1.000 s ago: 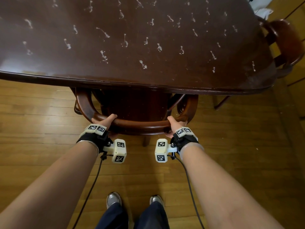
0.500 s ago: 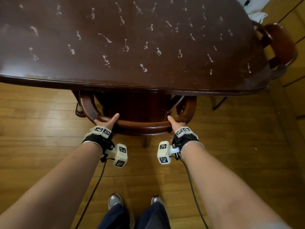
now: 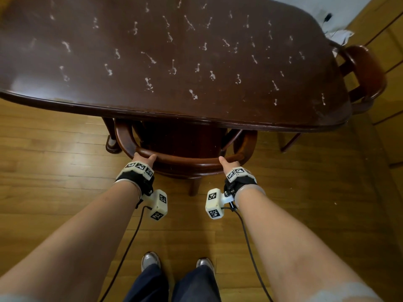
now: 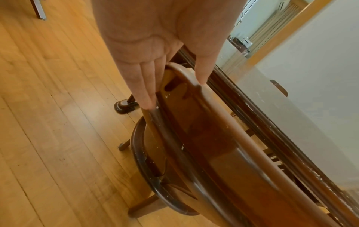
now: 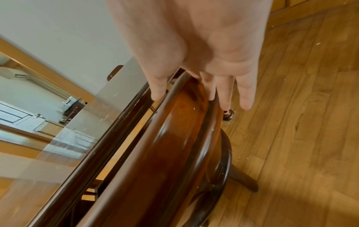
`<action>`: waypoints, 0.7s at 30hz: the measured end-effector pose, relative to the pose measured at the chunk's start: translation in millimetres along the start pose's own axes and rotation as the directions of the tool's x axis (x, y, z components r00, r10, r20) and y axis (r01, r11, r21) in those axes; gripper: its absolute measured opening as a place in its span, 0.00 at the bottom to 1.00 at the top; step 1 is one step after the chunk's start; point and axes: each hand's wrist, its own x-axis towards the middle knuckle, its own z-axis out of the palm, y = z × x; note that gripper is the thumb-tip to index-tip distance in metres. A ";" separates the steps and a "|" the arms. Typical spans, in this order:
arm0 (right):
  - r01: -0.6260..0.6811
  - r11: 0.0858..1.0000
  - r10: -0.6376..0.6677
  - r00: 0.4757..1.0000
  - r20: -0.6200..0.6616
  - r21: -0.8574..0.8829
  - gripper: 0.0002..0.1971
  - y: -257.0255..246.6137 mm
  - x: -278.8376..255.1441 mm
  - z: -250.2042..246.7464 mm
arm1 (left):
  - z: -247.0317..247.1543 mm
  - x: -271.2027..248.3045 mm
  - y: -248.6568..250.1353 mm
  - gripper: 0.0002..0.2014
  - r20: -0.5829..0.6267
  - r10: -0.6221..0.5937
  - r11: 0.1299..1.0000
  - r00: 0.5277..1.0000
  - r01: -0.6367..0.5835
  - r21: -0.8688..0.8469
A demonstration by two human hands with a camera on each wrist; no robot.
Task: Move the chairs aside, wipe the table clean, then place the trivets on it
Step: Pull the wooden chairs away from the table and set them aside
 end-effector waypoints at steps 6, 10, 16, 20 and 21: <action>0.155 0.985 -0.154 0.988 0.021 -0.080 0.31 -3.0 -40.8 -10.0 | -25.6 -65.5 13.7 0.23 0.018 0.187 0.966 0.982 -0.187 0.176; 0.396 0.873 -0.383 0.918 0.100 -0.284 0.27 -10.5 -81.6 -3.1 | -42.8 -111.6 12.1 0.20 0.013 0.313 0.901 0.950 -0.301 0.311; 0.645 0.377 -0.506 0.745 0.436 -0.665 0.24 -18.4 -132.9 35.0 | -78.0 -158.2 -23.8 0.19 0.018 0.357 0.821 0.934 -0.323 0.471; 0.686 0.170 -0.493 0.681 0.542 -0.708 0.25 -36.6 -169.6 79.9 | -124.7 -166.7 -65.9 0.22 -0.058 0.331 0.810 0.942 -0.253 0.529; 0.697 0.131 -0.497 0.662 0.562 -0.705 0.25 -43.8 -181.4 93.3 | -140.6 -165.7 -78.7 0.22 -0.081 0.323 0.811 0.943 -0.232 0.537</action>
